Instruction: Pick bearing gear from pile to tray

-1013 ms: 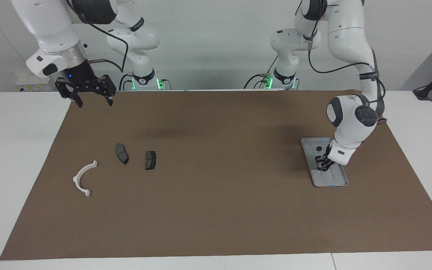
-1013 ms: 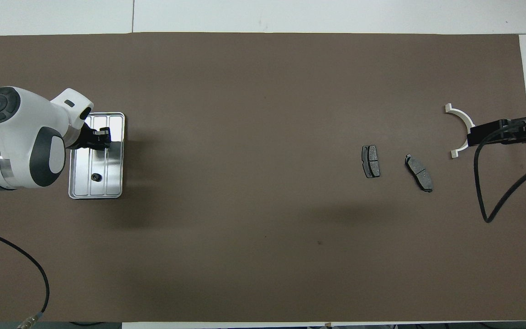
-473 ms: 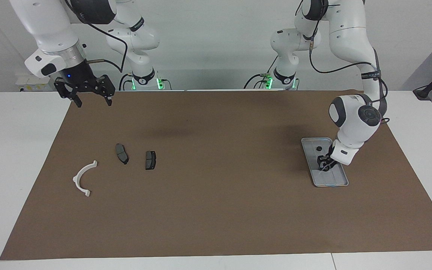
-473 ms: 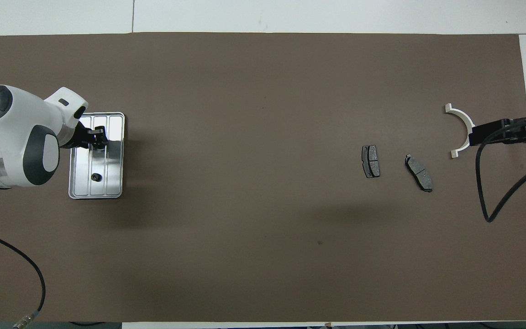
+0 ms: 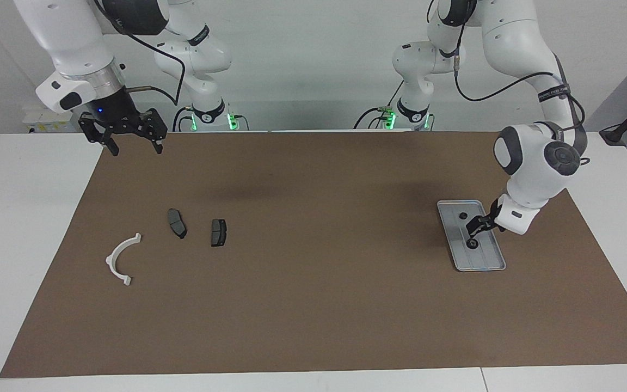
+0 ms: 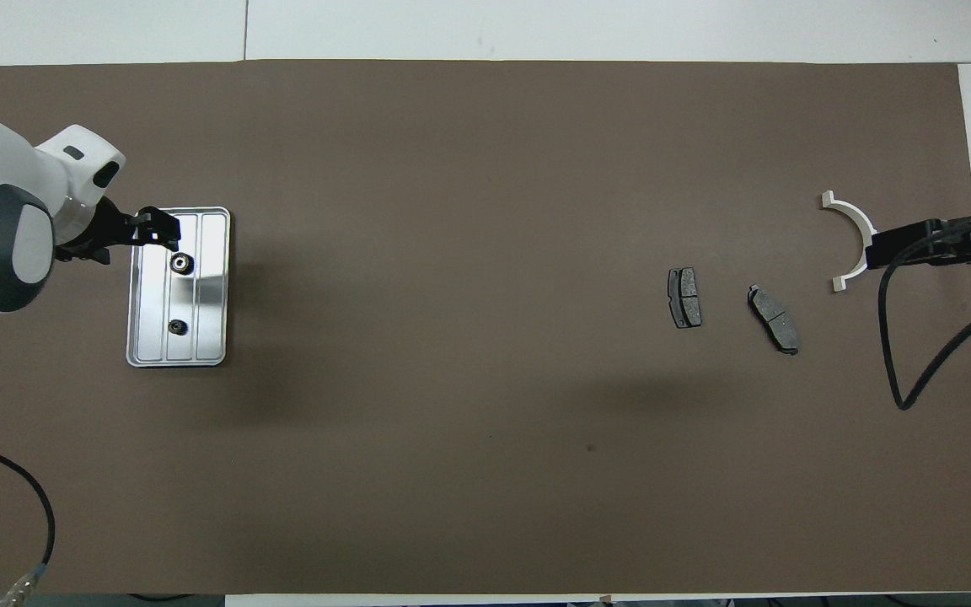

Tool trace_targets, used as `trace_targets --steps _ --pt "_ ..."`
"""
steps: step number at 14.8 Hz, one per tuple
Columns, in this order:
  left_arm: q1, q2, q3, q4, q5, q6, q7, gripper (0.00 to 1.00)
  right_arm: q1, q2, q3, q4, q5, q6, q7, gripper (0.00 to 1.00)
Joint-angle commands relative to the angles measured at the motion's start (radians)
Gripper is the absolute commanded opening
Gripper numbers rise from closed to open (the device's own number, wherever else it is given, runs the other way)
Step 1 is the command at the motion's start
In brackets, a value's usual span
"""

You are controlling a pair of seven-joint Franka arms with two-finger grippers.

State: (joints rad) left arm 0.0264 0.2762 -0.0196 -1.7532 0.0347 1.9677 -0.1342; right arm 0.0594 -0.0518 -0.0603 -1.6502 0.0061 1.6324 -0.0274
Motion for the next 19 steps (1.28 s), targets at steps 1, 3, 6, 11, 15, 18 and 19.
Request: trace_targets --steps 1,3,6,11,15,18,19 --pt "0.023 -0.136 -0.011 0.018 -0.010 -0.168 0.018 1.00 -0.010 -0.010 0.007 -0.011 0.005 0.017 0.017 1.00" --pt "0.010 -0.181 -0.017 0.075 -0.010 -0.301 0.016 1.00 -0.010 -0.011 0.007 -0.011 0.005 0.012 0.018 1.00" --pt "-0.029 -0.244 -0.008 0.101 -0.010 -0.413 0.011 1.00 -0.010 -0.011 0.007 -0.011 0.005 0.010 0.018 1.00" --pt "-0.042 -0.267 -0.011 0.064 -0.009 -0.403 0.005 1.00 -0.010 -0.011 0.007 -0.011 0.005 0.010 0.018 1.00" --pt "-0.040 -0.266 -0.006 0.066 -0.010 -0.380 0.013 1.00 -0.010 -0.011 0.007 -0.011 0.005 0.010 0.018 1.00" --pt "-0.039 -0.267 -0.011 0.087 -0.021 -0.357 0.014 1.00 -0.010 -0.010 0.007 -0.011 0.005 0.014 0.018 1.00" --pt "-0.039 -0.269 -0.010 0.087 -0.027 -0.357 0.016 1.00 -0.010 -0.011 0.007 -0.011 0.005 0.014 0.018 1.00"
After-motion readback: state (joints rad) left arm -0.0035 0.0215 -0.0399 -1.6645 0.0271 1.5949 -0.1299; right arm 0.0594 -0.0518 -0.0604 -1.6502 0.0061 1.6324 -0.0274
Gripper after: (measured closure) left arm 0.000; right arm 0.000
